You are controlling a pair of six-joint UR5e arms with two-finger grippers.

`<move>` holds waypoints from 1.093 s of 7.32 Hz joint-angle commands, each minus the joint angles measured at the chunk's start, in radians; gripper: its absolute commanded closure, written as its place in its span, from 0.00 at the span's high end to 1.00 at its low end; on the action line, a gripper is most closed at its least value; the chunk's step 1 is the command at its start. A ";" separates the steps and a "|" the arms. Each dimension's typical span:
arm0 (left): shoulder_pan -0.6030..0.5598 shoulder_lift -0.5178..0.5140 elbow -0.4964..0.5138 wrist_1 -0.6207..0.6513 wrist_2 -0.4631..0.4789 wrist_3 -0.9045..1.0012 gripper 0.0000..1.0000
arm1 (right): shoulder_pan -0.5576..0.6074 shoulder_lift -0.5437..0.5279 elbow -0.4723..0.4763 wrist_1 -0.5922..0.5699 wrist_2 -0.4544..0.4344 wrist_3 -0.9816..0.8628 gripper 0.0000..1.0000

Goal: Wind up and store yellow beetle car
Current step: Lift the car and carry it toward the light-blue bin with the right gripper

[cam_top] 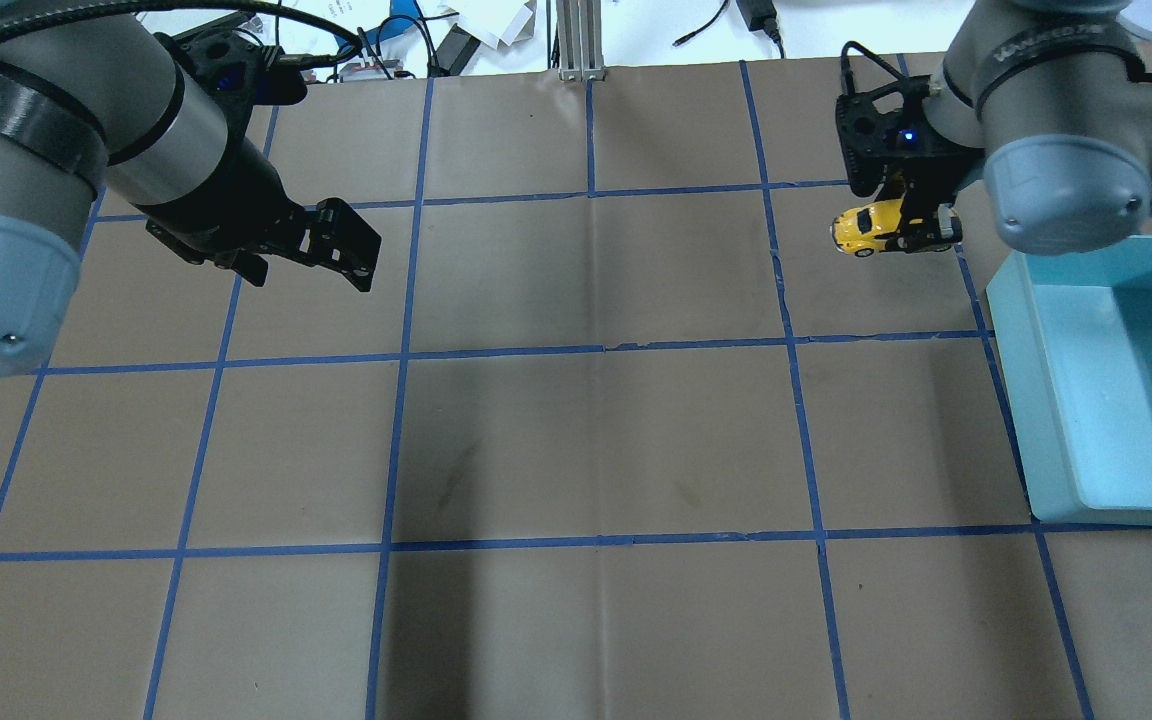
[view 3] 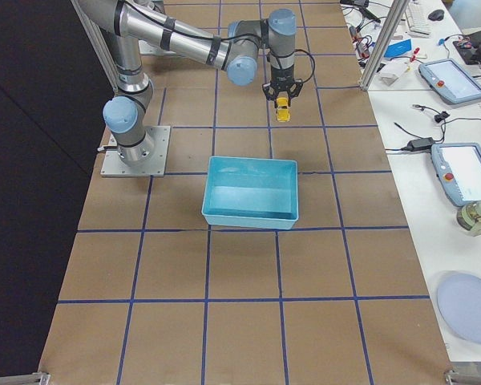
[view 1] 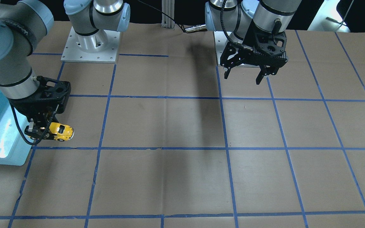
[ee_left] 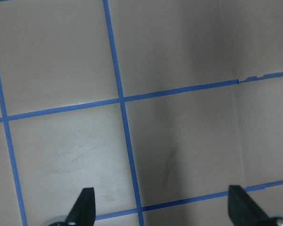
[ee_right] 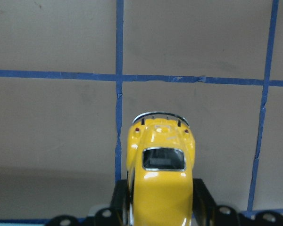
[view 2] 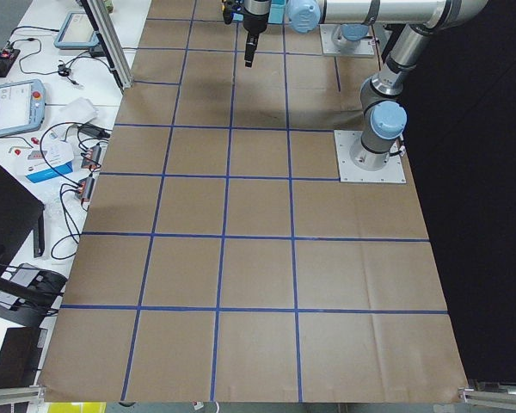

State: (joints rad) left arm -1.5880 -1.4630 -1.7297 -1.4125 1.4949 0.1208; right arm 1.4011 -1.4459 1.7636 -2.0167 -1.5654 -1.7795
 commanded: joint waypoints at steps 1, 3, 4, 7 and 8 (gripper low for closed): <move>-0.004 0.012 0.001 -0.006 0.008 0.000 1.00 | -0.111 -0.065 0.034 0.059 0.028 -0.092 0.35; -0.004 0.013 0.001 -0.011 -0.001 -0.001 1.00 | -0.206 -0.099 0.062 0.094 0.111 -0.179 0.35; -0.004 0.013 0.001 -0.009 -0.004 -0.001 1.00 | -0.244 -0.103 0.073 0.095 0.123 -0.220 0.35; -0.004 0.020 0.004 -0.011 0.004 -0.001 1.00 | -0.413 -0.108 0.105 0.095 0.171 -0.420 0.36; -0.004 0.020 0.012 -0.013 0.010 -0.001 1.00 | -0.465 -0.108 0.125 0.090 0.172 -0.478 0.36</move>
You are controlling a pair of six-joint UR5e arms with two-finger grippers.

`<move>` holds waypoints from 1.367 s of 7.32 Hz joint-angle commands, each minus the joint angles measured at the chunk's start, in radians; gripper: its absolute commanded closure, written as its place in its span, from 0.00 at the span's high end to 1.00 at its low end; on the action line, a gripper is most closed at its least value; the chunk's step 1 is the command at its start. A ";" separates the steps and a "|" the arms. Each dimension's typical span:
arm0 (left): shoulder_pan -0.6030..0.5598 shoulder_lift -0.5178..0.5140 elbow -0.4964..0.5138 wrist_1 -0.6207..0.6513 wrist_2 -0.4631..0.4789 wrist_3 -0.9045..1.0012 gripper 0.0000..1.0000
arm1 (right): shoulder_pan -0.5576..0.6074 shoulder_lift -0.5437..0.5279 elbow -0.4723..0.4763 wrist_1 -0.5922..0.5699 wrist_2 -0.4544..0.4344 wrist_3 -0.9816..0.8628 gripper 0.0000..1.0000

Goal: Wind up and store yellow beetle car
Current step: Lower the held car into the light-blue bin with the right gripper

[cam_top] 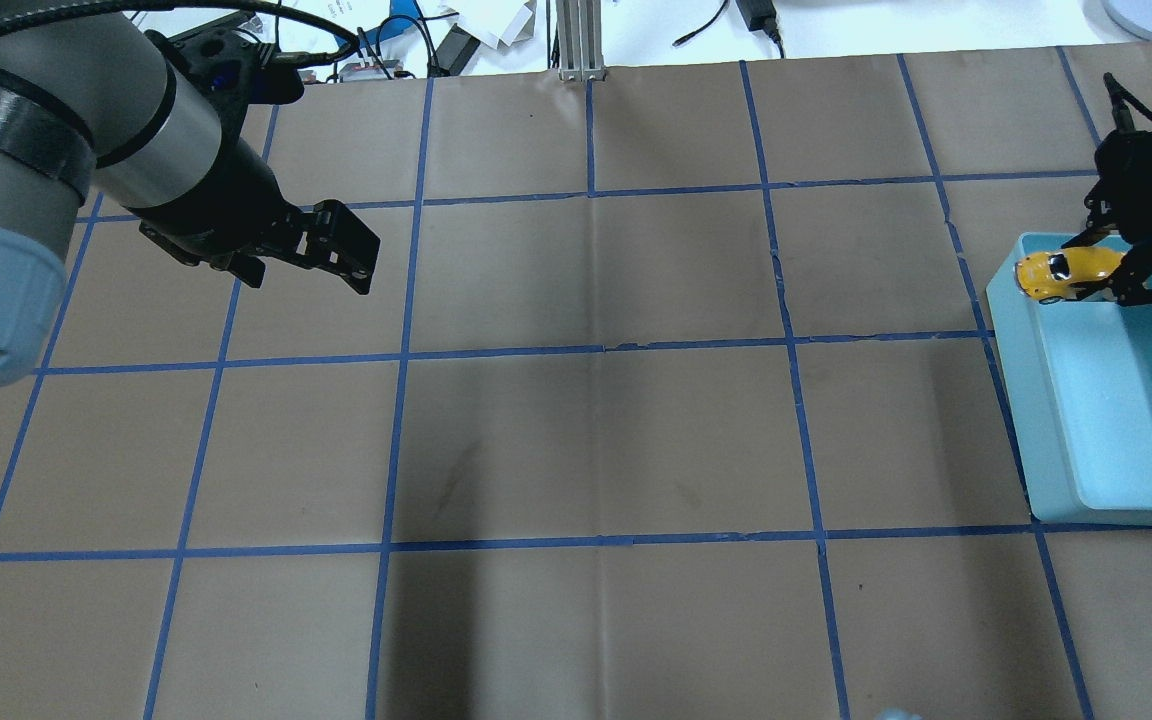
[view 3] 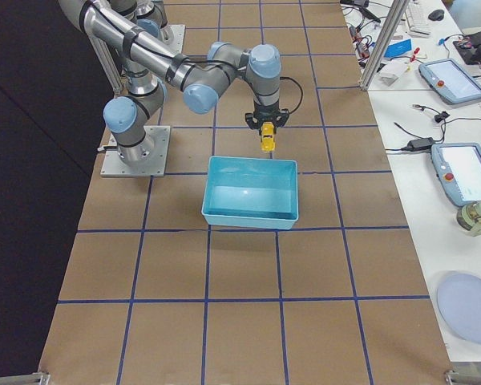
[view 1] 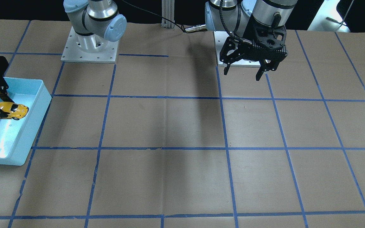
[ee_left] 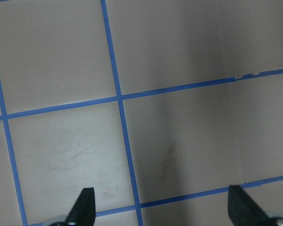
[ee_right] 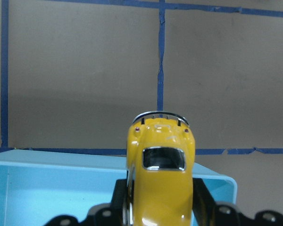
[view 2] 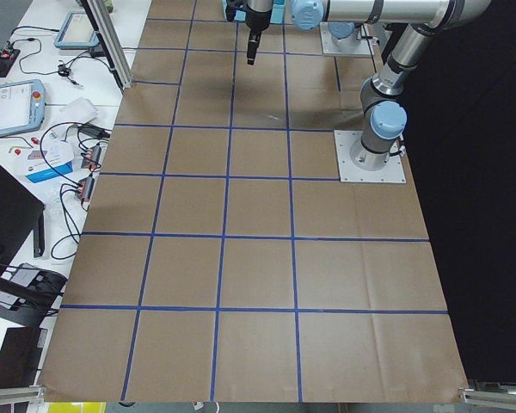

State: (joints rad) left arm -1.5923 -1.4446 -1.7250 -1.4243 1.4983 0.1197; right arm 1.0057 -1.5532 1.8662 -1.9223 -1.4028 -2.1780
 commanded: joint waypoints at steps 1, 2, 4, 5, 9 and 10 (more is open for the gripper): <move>0.000 0.001 0.004 -0.001 0.008 0.002 1.00 | -0.106 0.001 0.040 -0.013 0.013 -0.129 0.37; 0.000 0.001 0.004 0.001 0.004 0.000 1.00 | -0.120 0.002 0.056 -0.018 0.004 -0.141 0.38; 0.002 0.001 -0.002 -0.001 0.007 0.000 1.00 | -0.146 0.004 0.088 -0.044 -0.005 -0.181 0.39; 0.000 0.000 -0.002 -0.001 0.002 -0.002 1.00 | -0.154 0.008 0.105 -0.069 -0.019 -0.186 0.40; 0.003 -0.003 -0.005 0.004 -0.007 -0.020 1.00 | -0.171 0.097 0.105 -0.148 -0.067 -0.229 0.42; 0.009 -0.005 -0.004 0.014 0.000 -0.020 1.00 | -0.171 0.129 0.106 -0.167 -0.071 -0.229 0.42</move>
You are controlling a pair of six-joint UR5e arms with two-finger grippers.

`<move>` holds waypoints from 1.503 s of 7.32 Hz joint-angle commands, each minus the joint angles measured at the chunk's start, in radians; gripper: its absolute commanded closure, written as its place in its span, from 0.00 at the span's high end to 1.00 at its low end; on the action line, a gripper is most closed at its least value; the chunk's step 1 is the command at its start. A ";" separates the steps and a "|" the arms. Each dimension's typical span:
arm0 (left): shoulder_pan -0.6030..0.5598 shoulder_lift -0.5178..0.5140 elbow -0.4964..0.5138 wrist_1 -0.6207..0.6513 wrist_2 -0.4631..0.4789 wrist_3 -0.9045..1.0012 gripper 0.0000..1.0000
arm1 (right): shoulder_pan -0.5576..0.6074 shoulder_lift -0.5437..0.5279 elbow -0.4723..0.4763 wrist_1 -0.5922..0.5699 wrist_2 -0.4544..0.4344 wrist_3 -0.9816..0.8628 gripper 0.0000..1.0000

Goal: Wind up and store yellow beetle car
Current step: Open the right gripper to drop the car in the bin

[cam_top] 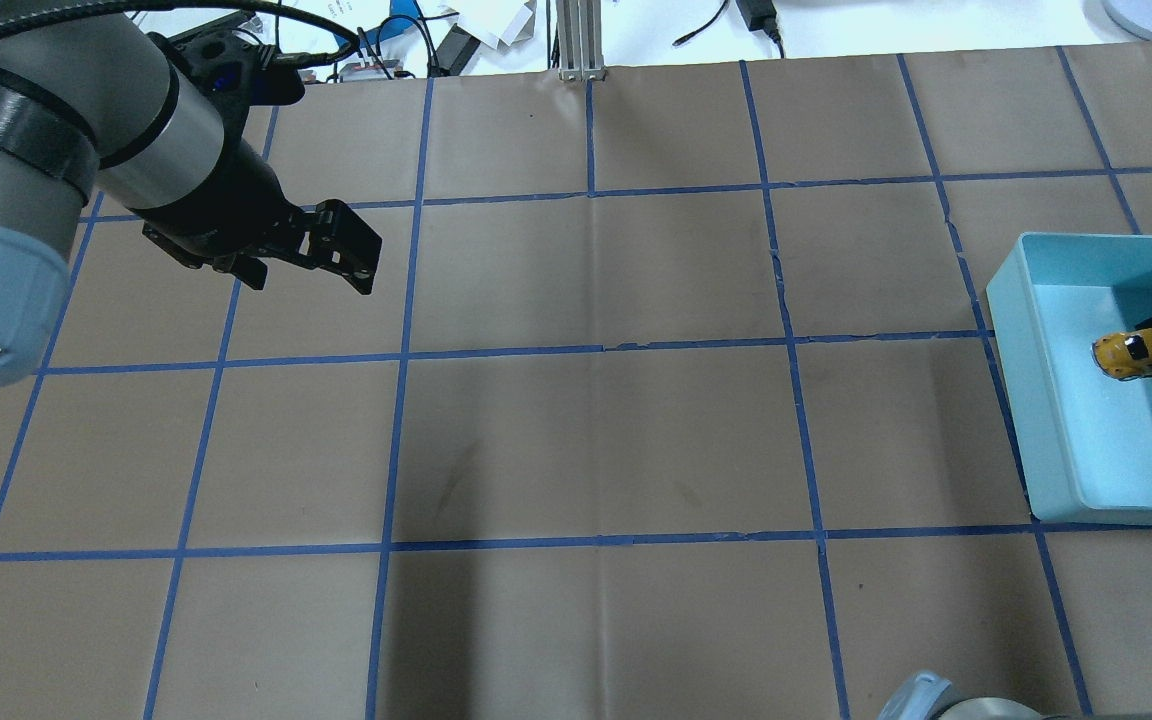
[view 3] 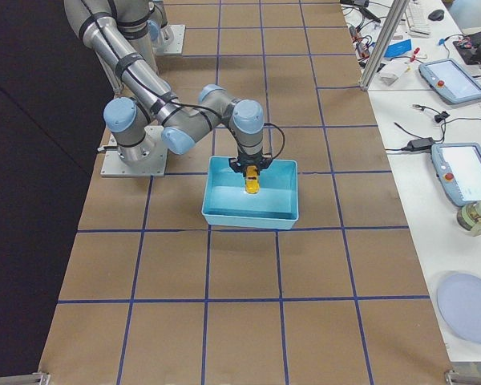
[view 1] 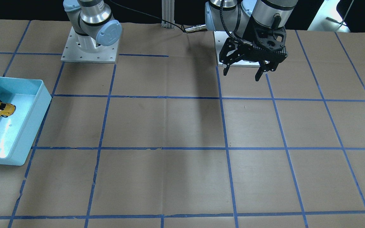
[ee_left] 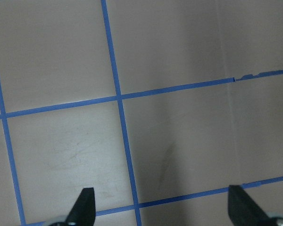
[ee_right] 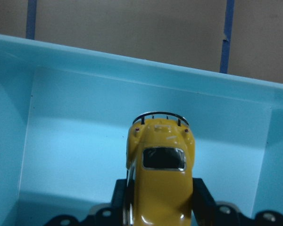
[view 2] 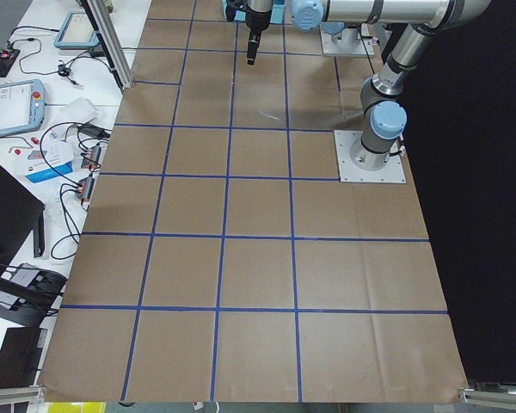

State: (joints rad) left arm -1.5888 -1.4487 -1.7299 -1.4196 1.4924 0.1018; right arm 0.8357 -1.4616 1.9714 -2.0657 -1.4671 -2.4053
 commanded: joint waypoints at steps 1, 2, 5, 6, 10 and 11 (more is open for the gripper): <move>0.009 -0.001 0.003 0.011 0.009 -0.001 1.00 | -0.001 0.061 0.001 -0.034 -0.007 -0.002 0.43; 0.009 -0.001 0.007 0.013 0.009 -0.002 1.00 | -0.001 0.072 0.001 -0.042 -0.010 -0.002 0.45; 0.010 -0.009 0.003 0.043 0.014 -0.093 1.00 | -0.009 0.107 0.003 -0.043 -0.018 0.000 0.47; 0.010 -0.006 0.003 0.042 0.017 -0.094 1.00 | -0.010 0.118 0.003 -0.056 -0.019 0.000 0.48; 0.003 0.004 0.001 0.028 0.135 -0.093 1.00 | -0.023 0.139 0.003 -0.070 -0.029 0.005 0.94; 0.001 0.008 0.003 0.027 0.132 -0.093 1.00 | -0.023 0.139 0.001 -0.070 -0.028 0.005 1.00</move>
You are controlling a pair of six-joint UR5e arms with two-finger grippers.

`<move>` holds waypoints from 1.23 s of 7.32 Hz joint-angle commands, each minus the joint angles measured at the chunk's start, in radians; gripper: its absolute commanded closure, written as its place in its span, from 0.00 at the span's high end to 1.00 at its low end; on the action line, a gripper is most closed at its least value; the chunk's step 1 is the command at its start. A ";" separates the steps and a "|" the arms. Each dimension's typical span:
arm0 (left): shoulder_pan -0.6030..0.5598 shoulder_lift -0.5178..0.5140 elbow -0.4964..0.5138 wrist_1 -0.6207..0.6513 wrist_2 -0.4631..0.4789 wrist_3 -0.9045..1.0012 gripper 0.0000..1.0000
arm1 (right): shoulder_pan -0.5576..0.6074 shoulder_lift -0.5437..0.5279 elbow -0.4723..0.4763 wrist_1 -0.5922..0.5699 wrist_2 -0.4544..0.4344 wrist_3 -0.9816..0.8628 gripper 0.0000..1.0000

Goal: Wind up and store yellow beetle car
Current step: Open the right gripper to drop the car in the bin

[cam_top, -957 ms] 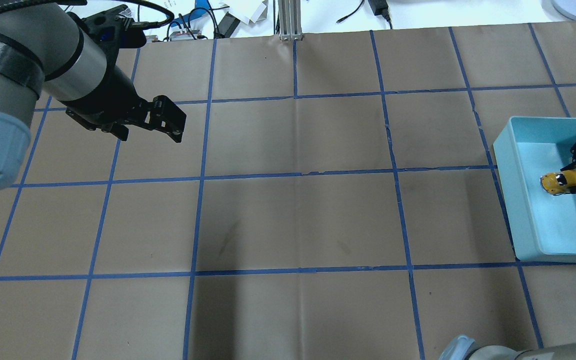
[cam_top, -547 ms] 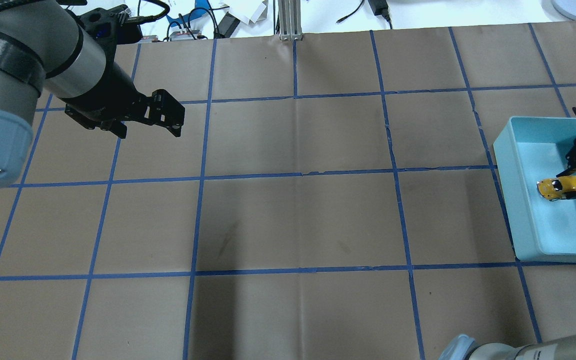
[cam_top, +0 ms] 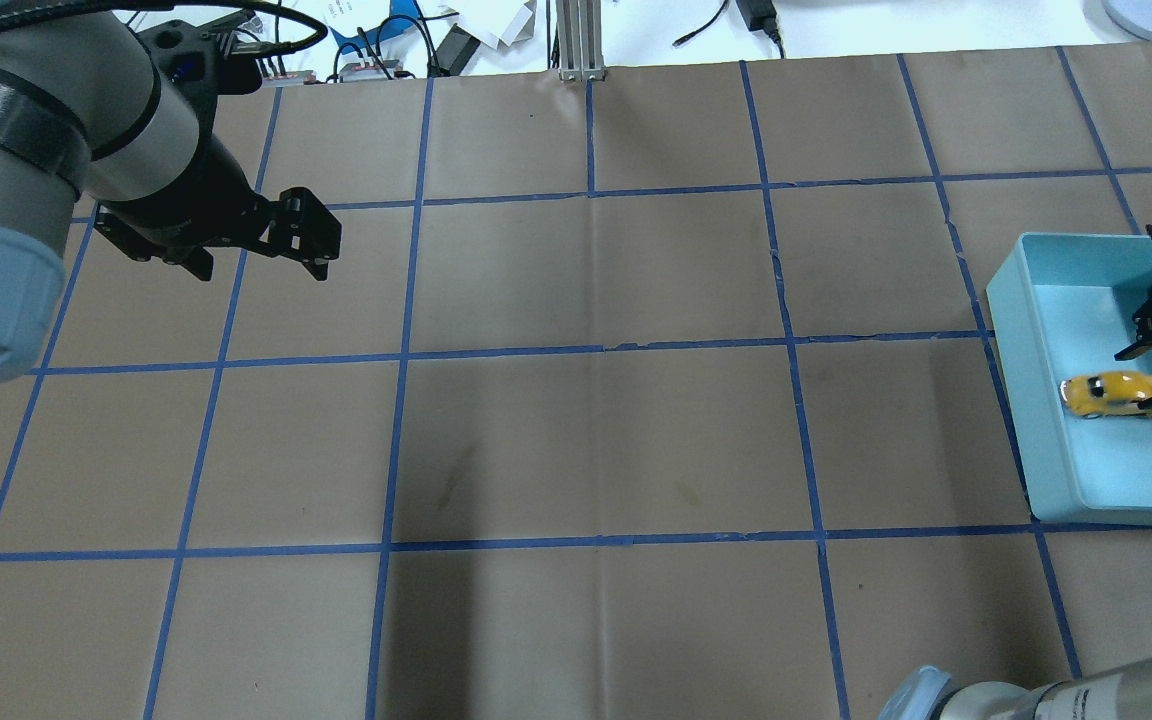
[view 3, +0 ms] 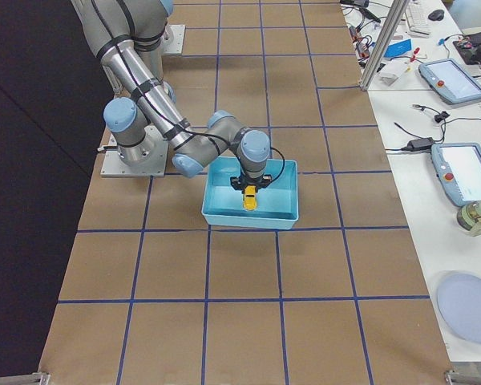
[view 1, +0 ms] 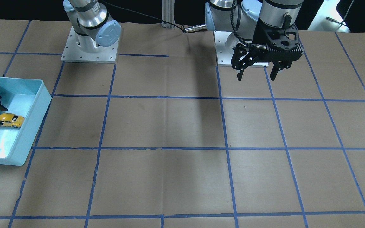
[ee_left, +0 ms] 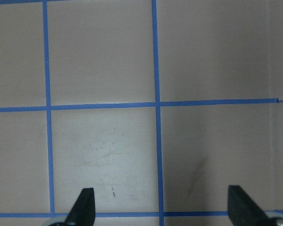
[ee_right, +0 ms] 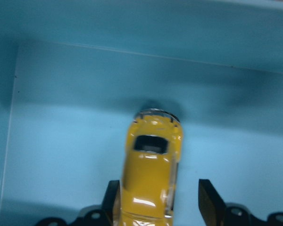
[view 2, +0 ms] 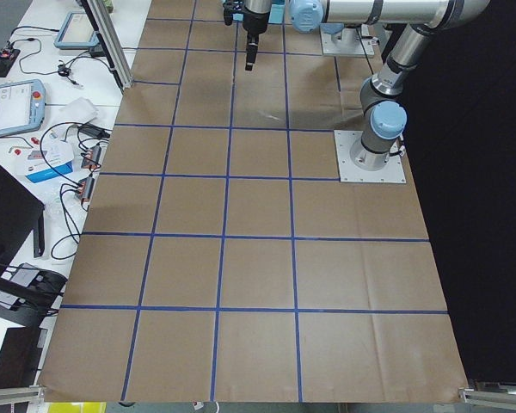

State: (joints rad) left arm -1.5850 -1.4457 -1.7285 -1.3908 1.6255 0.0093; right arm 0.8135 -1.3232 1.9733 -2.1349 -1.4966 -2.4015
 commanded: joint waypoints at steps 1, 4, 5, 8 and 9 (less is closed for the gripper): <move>-0.003 0.020 -0.002 -0.016 -0.022 -0.002 1.00 | 0.000 -0.002 -0.001 0.000 0.001 0.001 1.00; -0.001 0.027 0.000 -0.063 -0.026 -0.008 1.00 | 0.000 -0.028 -0.014 0.010 -0.002 0.030 1.00; -0.001 0.027 0.000 -0.063 -0.026 -0.008 1.00 | 0.000 -0.057 -0.024 0.016 -0.001 0.072 1.00; -0.001 0.030 0.000 -0.063 -0.026 -0.003 1.00 | 0.013 -0.146 -0.126 0.173 0.021 0.378 1.00; -0.003 0.028 -0.002 -0.065 -0.026 -0.003 1.00 | 0.015 -0.163 -0.146 0.193 0.076 0.571 1.00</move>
State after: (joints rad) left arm -1.5869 -1.4166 -1.7288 -1.4545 1.6001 0.0048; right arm 0.8243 -1.4604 1.8617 -1.9831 -1.4656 -2.0377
